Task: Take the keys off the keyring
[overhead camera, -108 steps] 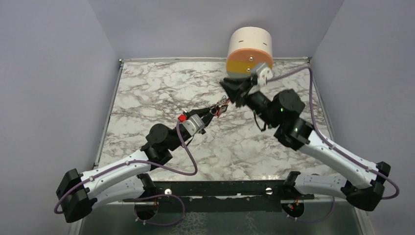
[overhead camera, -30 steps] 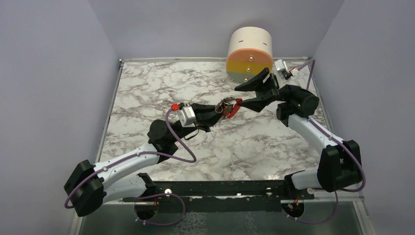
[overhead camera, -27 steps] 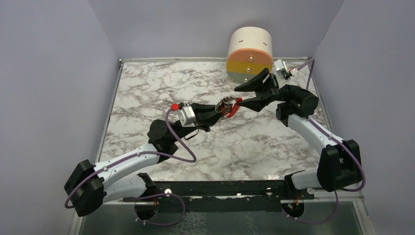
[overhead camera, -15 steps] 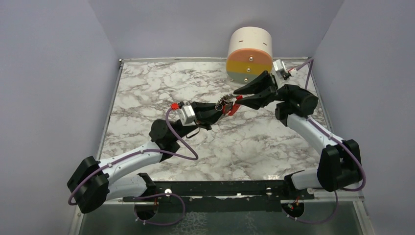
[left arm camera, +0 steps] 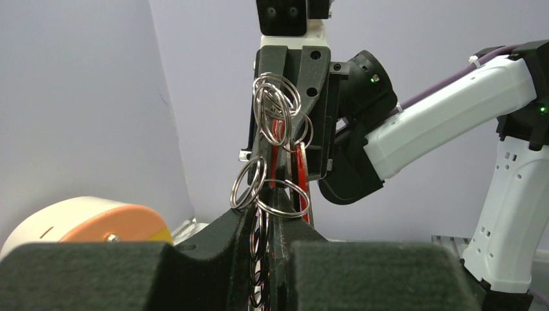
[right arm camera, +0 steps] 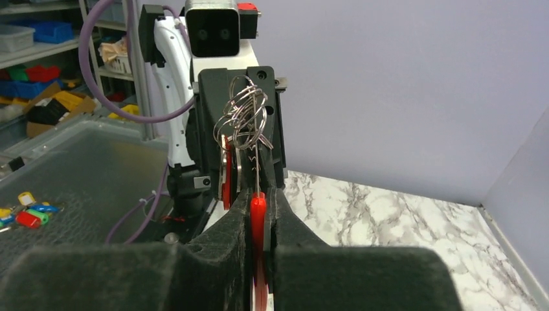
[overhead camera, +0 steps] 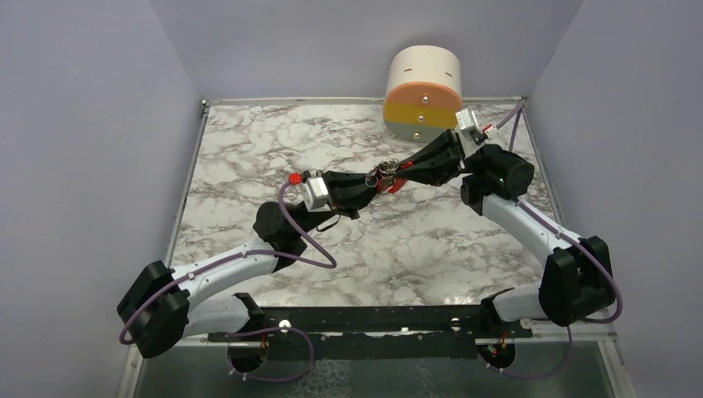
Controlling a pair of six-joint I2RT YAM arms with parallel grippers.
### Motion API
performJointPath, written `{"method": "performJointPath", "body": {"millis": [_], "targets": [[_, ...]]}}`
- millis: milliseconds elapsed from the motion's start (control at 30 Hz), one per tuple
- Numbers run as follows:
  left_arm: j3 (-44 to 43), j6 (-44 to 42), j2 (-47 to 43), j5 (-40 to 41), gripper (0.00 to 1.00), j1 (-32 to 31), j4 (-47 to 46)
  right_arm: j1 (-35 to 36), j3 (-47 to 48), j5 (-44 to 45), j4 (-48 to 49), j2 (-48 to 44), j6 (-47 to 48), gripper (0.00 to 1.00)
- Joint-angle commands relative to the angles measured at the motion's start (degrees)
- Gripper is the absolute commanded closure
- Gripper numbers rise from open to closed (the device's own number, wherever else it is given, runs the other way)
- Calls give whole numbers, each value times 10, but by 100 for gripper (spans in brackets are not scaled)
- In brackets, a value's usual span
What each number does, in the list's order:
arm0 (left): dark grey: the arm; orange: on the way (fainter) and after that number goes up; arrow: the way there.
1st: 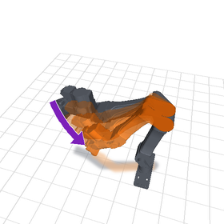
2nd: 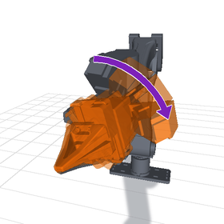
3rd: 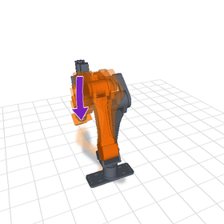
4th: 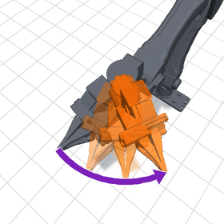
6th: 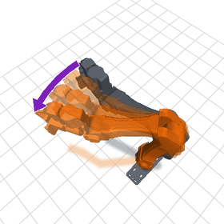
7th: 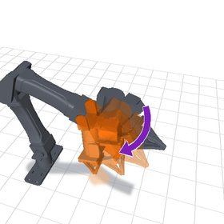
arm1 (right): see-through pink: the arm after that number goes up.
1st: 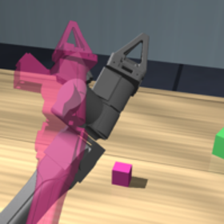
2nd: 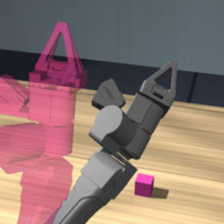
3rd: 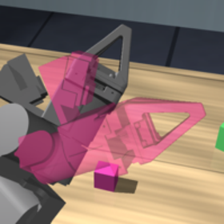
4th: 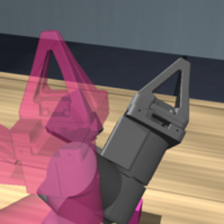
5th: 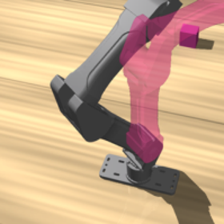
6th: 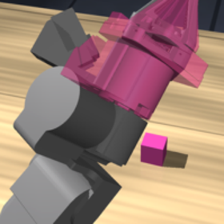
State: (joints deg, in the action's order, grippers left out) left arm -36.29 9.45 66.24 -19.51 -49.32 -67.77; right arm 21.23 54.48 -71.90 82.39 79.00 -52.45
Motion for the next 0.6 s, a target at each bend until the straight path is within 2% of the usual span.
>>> {"method": "performJointPath", "body": {"millis": [0, 267, 433, 567], "targets": [[-24, 12, -1, -30, 100, -10, -37, 6, 6, 0, 72, -8, 56, 98], [-22, -1, -15, 1, 99, -10, 6, 6, -13, 13, -77, -66, 212, 98], [-24, -41, -42, 23, 79, -10, 95, 6, -12, 40, -241, -112, 347, 98], [-22, -78, -69, 58, 71, -10, 163, 5, -12, 58, -298, -128, 385, 98]]}}
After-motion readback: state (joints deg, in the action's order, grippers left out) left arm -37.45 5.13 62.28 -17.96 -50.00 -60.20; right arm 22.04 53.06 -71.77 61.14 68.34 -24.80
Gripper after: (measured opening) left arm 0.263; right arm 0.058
